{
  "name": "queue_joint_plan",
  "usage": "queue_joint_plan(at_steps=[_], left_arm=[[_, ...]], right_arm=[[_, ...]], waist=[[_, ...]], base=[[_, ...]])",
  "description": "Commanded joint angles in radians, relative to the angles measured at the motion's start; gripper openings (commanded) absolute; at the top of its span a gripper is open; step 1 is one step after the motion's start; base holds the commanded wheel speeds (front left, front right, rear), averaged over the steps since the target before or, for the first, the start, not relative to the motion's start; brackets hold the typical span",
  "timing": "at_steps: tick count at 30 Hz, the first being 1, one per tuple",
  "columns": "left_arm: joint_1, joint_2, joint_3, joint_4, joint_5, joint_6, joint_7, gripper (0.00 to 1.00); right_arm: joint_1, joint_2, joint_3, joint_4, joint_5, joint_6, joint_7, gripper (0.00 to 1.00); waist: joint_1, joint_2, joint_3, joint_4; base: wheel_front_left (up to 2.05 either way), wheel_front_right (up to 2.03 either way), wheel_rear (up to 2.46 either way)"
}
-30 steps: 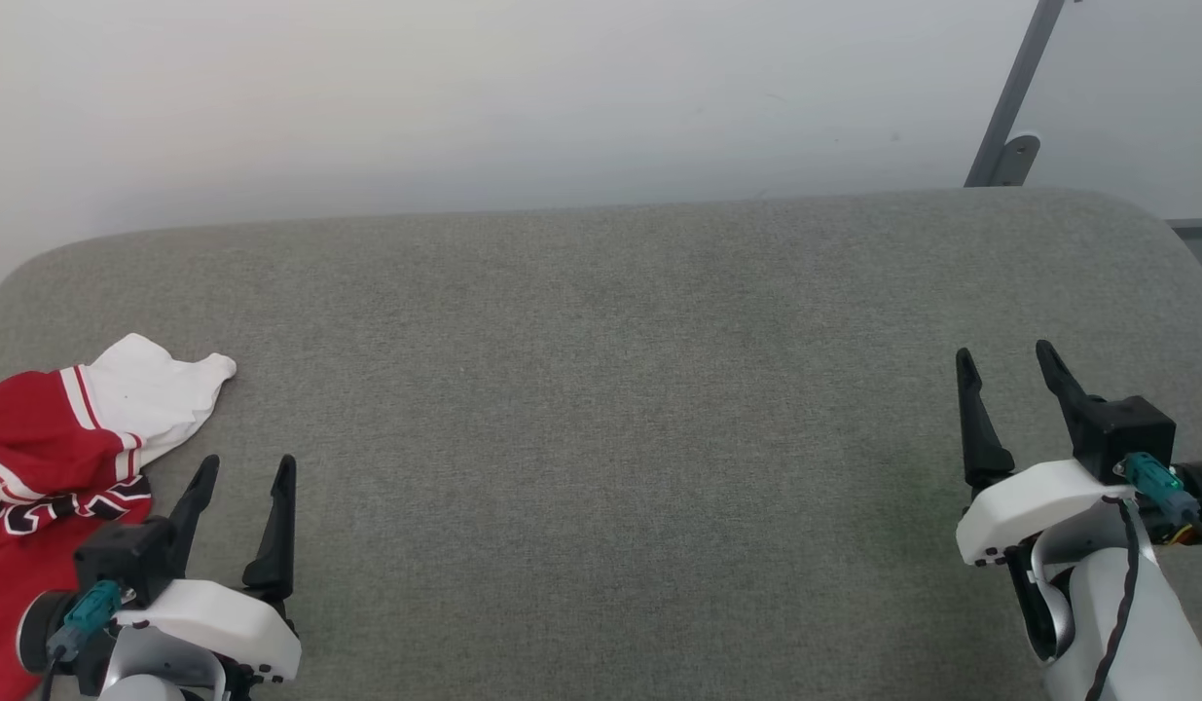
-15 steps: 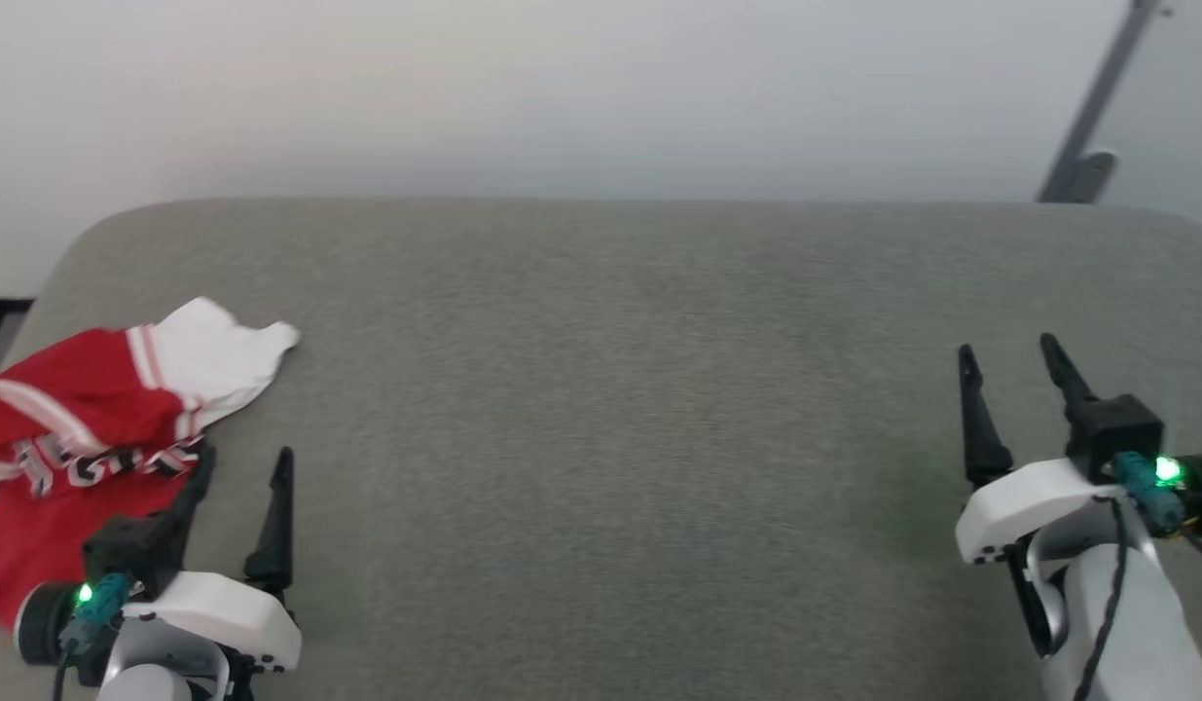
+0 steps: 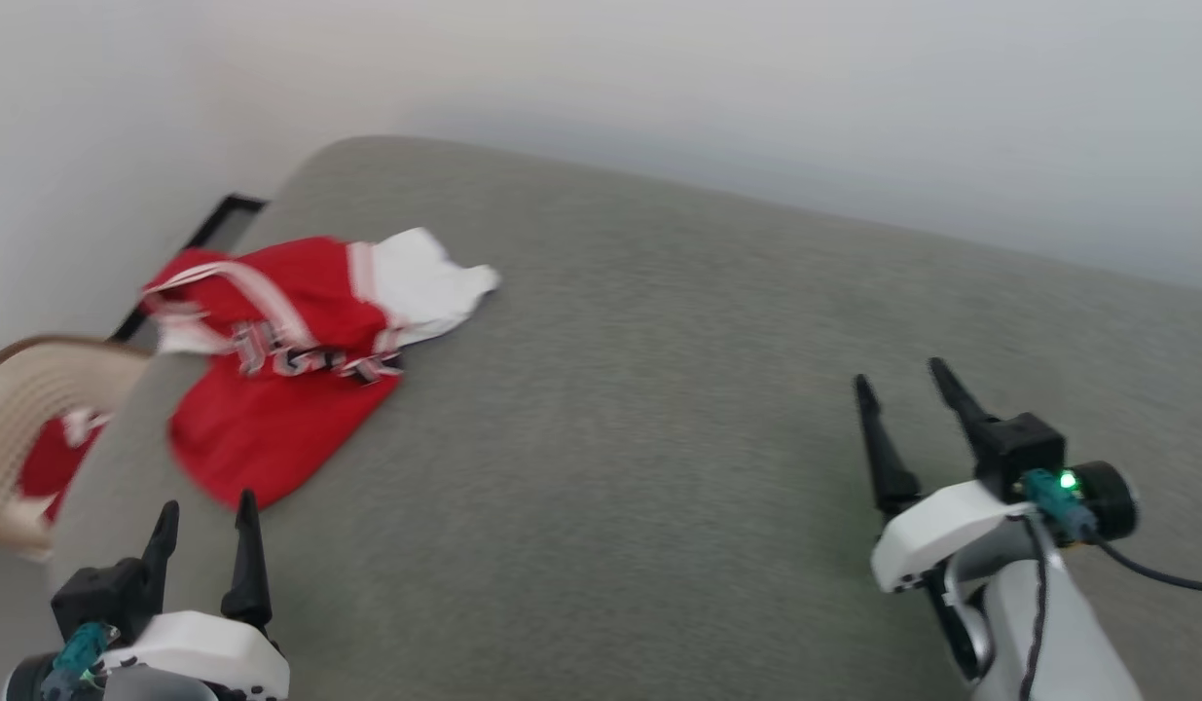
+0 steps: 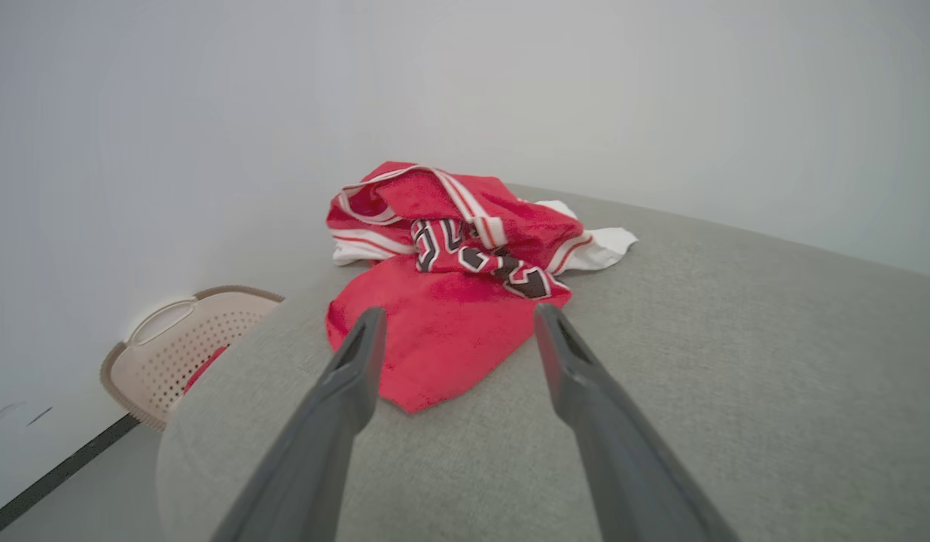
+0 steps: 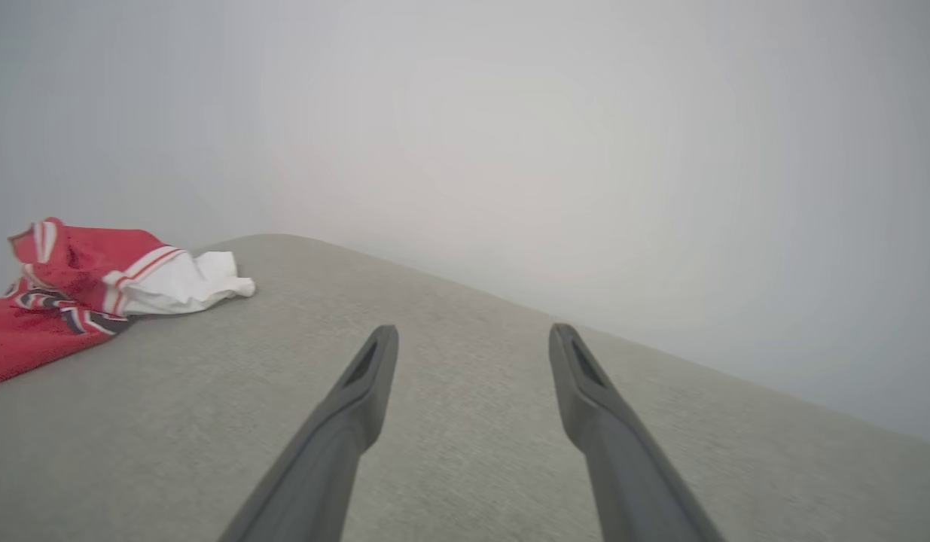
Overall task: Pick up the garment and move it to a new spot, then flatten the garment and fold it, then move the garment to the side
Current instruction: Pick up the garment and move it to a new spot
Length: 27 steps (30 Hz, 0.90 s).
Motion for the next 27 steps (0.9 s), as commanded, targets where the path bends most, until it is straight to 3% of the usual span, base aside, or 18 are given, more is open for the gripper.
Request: queue_joint_plan(at_steps=[1, 6, 12, 18, 22, 27], left_arm=[[0.012, -0.01, 0.014, -0.001, 0.016, 0.002, -0.002, 1.0], [0.038, -0.042, 0.054, -0.012, 0.019, 0.002, -0.002, 1.0], [0.079, -0.069, 0.099, -0.056, 0.015, 0.002, -0.002, 1.0], [0.098, -0.082, 0.095, -0.067, 0.017, 0.002, -0.002, 1.0], [0.06, -0.051, 0.046, -0.061, -0.002, 0.002, -0.002, 1.0], [-0.054, 0.055, -0.073, -0.029, -0.073, 0.002, -0.002, 1.0]], right_arm=[[0.006, 0.005, 0.032, 0.005, 0.033, -0.001, -0.005, 1.0], [0.001, 0.002, 0.121, 0.001, 0.109, -0.001, -0.005, 1.0], [-0.028, 0.001, 0.253, 0.014, 0.166, -0.001, -0.005, 1.0], [-0.018, 0.002, 0.287, 0.019, 0.173, -0.001, -0.005, 1.0], [-0.01, 0.002, 0.277, 0.023, 0.166, -0.001, -0.005, 1.0], [-0.037, 0.002, 0.275, 0.022, 0.143, -0.001, -0.005, 1.0]], waist=[[0.0, 0.0, -0.005, 0.085], [0.0, 0.0, -0.007, 0.15], [0.0, 0.0, 0.004, 0.161], [0.0, 0.0, 0.003, 0.158], [0.0, 0.0, 0.014, 0.127], [0.0, 0.0, 0.064, 0.037]], base=[[0.0, 0.0, 0.0], [0.0, 0.0, 0.0], [0.0, 0.0, 0.0], [0.0, 0.0, 0.0], [0.0, 0.0, 0.0], [0.0, 0.0, 0.0]])
